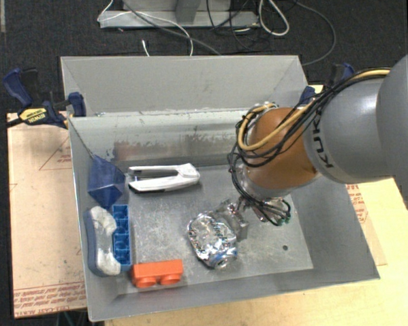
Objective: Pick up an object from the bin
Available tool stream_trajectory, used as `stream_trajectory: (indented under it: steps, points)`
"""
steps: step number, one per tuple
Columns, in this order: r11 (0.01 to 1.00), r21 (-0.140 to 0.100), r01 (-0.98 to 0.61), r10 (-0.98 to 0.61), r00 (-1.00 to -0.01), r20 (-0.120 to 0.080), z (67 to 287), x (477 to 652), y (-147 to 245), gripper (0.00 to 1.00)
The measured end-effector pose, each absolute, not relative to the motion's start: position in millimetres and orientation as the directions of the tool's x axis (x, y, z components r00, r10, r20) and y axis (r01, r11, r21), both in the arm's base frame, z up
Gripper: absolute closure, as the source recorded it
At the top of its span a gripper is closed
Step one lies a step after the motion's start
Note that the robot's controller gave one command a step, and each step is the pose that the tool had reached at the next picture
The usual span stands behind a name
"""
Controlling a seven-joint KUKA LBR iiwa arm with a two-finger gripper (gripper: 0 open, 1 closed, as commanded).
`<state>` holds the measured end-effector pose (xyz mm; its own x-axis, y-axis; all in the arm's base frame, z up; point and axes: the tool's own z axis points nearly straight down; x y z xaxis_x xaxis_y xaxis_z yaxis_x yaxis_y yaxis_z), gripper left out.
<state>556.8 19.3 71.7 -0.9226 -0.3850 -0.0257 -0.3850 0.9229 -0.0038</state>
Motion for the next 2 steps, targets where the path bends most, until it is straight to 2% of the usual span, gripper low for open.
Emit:
stream_trajectory:
  steps: [1,2]
  points:
    - [0.934,-0.003,-0.356,-0.356,-0.934,-0.029,70.6,583.8,34.5,0.0]
    - [0.934,-0.003,-0.357,-0.357,-0.934,-0.03,70.6,583.8,34.5,0.0]
